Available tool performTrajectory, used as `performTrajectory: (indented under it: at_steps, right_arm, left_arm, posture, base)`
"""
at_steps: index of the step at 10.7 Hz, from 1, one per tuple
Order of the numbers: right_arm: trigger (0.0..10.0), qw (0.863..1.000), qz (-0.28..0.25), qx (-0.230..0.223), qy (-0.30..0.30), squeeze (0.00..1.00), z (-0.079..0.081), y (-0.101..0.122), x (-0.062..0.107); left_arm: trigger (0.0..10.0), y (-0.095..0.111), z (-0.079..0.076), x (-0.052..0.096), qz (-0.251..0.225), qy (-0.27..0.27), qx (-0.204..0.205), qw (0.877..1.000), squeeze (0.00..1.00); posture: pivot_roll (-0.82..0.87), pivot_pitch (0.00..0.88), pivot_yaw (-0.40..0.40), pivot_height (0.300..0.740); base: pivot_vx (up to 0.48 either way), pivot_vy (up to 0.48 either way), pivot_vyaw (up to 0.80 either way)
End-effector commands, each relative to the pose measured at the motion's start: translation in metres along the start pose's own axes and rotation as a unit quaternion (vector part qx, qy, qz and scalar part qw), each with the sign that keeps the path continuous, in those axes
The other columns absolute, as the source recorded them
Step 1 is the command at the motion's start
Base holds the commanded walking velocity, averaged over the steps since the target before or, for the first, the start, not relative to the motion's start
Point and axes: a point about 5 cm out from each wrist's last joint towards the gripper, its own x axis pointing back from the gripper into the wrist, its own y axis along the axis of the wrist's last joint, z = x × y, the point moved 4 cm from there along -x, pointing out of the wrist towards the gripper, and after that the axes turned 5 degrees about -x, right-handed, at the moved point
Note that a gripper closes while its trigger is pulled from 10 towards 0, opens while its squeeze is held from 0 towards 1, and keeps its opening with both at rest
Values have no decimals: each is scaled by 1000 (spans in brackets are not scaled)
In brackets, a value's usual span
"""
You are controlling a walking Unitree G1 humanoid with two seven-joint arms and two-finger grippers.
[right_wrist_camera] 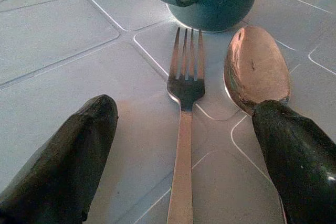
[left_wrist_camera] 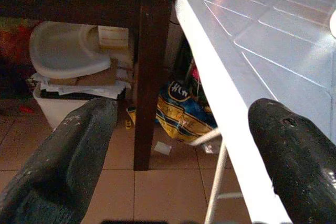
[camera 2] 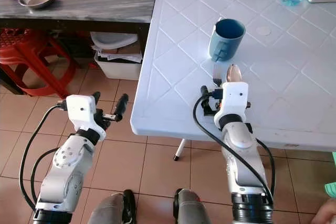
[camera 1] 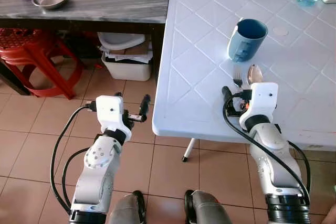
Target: Setting the table
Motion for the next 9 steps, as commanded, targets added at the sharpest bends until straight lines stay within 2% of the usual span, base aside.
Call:
performTrajectory:
  at_steps: [1,2,3,4,7,8,9]
  right_arm:
    - [10000,999,33,1,4,0,-3,-12,-1]
    - [10000,999,42,4,19,0,-3,-13,-3]
    - [8980,998,53,9,31,0,-3,-12,-5]
    - [10000,998,54,10,36,0,-3,-8,-7]
    - [9725,995,81,13,60,0,3,-12,-8]
    - [627,993,94,21,70,0,5,-15,-9]
    - [0,990,117,23,69,0,3,-20,-9]
  left_arm:
    - [10000,-2,2,4,7,-3,-9,1000,0]
    - [10000,-3,3,5,9,-4,-10,1000,0]
    - [10000,-3,3,5,10,-5,-11,1000,0]
    - [10000,-3,2,5,10,-6,-12,1000,0]
    - [10000,-3,1,5,12,-11,-13,1000,0]
    - [10000,-3,0,5,14,-14,-14,1000,0]
    - [10000,-5,0,6,18,-19,-19,999,0]
  posture:
    - [-73,212,42,740]
    - [-71,212,42,740]
    - [-69,211,41,740]
    - [-68,210,41,740]
    - [-70,211,42,740]
    - [-69,212,40,740]
    - [-66,214,37,740]
  base:
    - [0,0,0]
    - [0,0,0]
    - [0,0,0]
    - [0,0,0]
    - [0,0,0]
    - [0,0,0]
    - [0,0,0]
